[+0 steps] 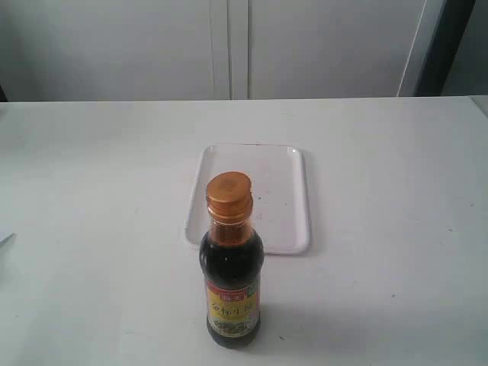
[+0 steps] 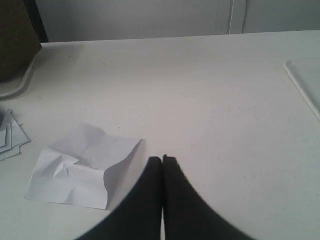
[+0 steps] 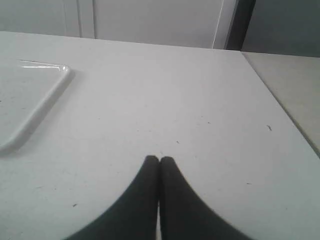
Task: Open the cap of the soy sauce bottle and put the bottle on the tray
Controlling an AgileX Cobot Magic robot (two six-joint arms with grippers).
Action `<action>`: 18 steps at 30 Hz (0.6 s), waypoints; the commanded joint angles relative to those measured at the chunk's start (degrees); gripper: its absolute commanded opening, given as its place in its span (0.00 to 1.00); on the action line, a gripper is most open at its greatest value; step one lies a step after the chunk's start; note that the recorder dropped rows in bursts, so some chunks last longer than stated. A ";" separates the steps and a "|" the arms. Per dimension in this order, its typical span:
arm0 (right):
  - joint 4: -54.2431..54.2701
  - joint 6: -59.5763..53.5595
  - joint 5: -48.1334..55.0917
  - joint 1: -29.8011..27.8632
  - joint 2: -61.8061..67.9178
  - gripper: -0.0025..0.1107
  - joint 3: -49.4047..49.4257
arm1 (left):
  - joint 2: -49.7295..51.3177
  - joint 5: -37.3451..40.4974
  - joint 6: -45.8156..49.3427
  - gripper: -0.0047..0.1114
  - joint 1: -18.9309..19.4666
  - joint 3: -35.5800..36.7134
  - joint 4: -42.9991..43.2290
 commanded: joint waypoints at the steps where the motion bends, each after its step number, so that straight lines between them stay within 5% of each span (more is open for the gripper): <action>1: -0.10 0.00 -0.63 -0.27 -0.30 0.02 0.30 | -0.28 -2.37 0.17 0.04 0.19 0.26 0.12; 10: -0.10 0.00 -0.63 -0.27 -0.30 0.02 0.30 | -0.28 -7.53 -1.23 0.04 0.19 0.26 -0.14; 18: -0.10 0.00 -0.63 -0.27 -0.30 0.02 0.30 | -0.28 -19.57 -6.89 0.04 0.19 0.26 0.23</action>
